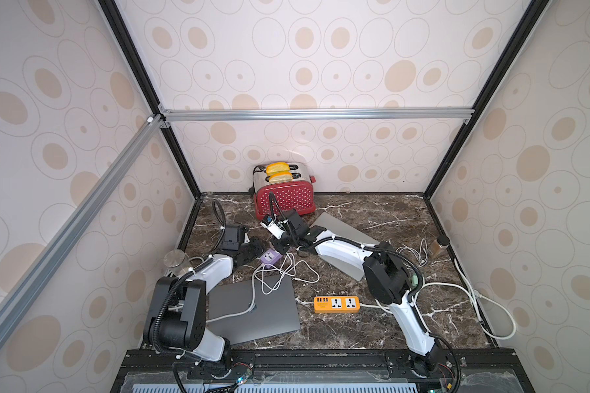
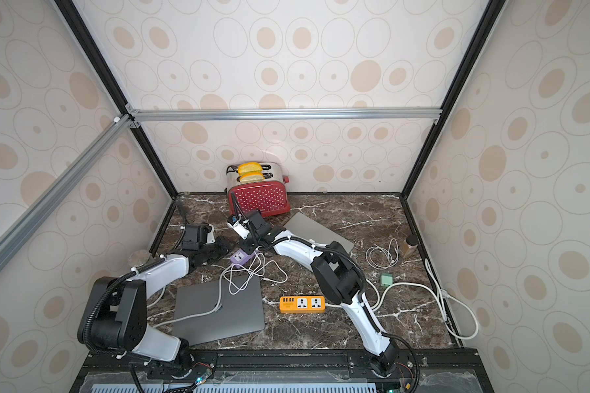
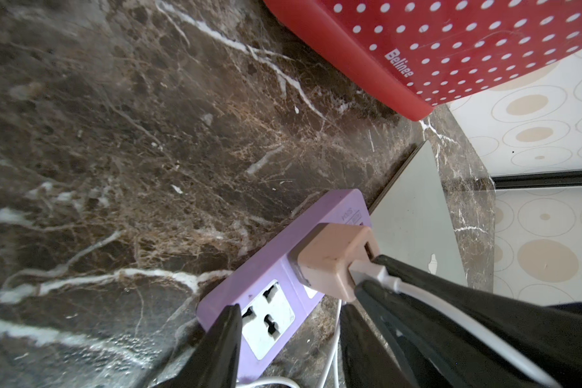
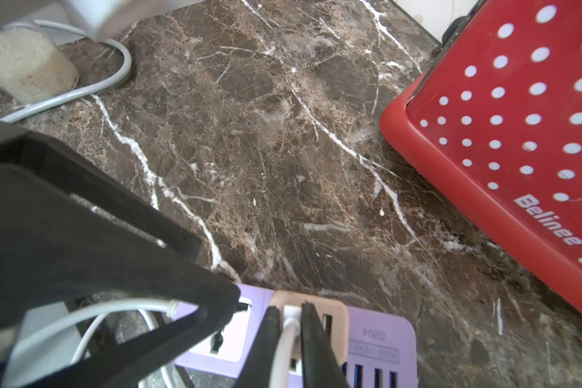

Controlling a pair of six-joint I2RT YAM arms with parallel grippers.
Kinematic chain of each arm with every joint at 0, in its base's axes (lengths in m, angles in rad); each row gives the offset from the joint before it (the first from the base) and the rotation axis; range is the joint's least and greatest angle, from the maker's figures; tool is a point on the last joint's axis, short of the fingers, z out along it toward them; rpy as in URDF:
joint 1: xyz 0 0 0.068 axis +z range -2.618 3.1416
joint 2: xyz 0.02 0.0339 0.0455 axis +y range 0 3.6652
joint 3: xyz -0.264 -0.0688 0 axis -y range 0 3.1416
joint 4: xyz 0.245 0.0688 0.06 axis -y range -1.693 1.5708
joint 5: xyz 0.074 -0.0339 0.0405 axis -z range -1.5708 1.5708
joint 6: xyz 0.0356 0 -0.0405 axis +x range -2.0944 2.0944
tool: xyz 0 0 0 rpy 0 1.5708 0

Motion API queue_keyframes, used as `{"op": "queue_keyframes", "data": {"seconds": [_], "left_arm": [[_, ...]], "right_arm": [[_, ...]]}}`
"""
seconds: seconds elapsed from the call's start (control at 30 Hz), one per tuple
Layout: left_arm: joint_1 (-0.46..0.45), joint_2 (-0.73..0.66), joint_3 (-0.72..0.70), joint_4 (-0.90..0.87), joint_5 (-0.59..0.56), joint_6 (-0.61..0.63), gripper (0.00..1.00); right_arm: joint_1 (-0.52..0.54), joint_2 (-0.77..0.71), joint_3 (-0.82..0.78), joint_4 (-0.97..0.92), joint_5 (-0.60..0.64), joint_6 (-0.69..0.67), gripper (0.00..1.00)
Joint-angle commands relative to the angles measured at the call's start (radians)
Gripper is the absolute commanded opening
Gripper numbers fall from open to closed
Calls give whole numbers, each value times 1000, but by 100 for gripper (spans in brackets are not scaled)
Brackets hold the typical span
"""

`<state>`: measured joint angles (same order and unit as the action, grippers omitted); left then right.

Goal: Unplug the laptop charger
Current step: Remove the plug from the socket.

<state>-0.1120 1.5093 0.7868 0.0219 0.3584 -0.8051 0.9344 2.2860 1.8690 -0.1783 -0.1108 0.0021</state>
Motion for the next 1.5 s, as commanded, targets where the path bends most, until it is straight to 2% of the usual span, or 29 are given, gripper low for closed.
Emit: {"op": "queue_keyframes", "data": {"seconds": [0.0, 0.37, 0.7, 1.2, 1.47], "left_arm": [[8, 9, -12, 40, 3, -22, 49], [8, 56, -24, 132, 37, -55, 49], [8, 79, -15, 179, 48, -62, 50], [8, 149, 6, 123, 28, -42, 49], [8, 98, 0, 101, 20, -6, 50]], "right_arm": [[8, 20, 21, 3, -10, -3, 10], [7, 4, -9, 19, -16, 28, 0], [7, -11, -48, 43, -26, 47, 0], [7, -32, -77, 69, -44, 66, 0], [5, -31, -77, 65, -39, 75, 0]]}}
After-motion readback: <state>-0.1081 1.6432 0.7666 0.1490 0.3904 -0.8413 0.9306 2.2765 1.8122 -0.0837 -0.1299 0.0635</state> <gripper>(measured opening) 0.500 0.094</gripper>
